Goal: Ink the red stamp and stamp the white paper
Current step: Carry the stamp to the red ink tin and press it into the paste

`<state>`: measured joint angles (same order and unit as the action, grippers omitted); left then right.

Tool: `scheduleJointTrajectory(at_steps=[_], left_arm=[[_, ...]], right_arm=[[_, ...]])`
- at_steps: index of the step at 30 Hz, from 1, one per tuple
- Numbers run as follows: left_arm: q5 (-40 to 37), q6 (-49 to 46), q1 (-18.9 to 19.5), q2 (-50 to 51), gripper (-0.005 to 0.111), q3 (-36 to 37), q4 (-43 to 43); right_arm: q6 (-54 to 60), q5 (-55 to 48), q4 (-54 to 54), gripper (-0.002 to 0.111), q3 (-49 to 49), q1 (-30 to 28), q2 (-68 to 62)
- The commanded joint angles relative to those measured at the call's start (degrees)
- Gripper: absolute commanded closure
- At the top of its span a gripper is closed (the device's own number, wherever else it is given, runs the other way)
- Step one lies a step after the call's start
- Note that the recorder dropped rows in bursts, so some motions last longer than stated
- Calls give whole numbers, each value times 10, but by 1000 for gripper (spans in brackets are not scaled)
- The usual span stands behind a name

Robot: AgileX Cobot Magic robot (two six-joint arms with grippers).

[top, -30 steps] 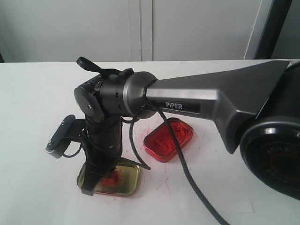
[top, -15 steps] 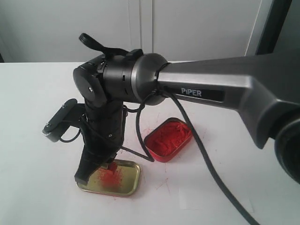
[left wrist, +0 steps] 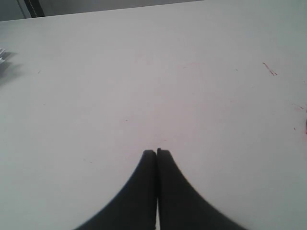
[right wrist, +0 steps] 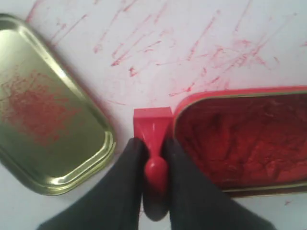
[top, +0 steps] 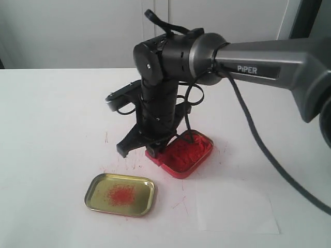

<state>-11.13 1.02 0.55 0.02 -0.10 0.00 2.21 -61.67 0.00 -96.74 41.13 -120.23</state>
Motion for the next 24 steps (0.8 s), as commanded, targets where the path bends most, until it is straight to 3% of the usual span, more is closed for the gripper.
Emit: scheduleJointTrajectory(at_steps=[1, 11, 24], left_arm=[[0, 2, -1, 0, 107, 1, -3], [0, 2, -1, 0, 107, 1, -3], [0, 2, -1, 0, 107, 1, -3]], right_arm=[[-27, 5, -4, 108, 2, -36, 8], [-107, 2, -72, 108, 2, -84, 8], [-129, 7, -75, 108, 2, -91, -45]])
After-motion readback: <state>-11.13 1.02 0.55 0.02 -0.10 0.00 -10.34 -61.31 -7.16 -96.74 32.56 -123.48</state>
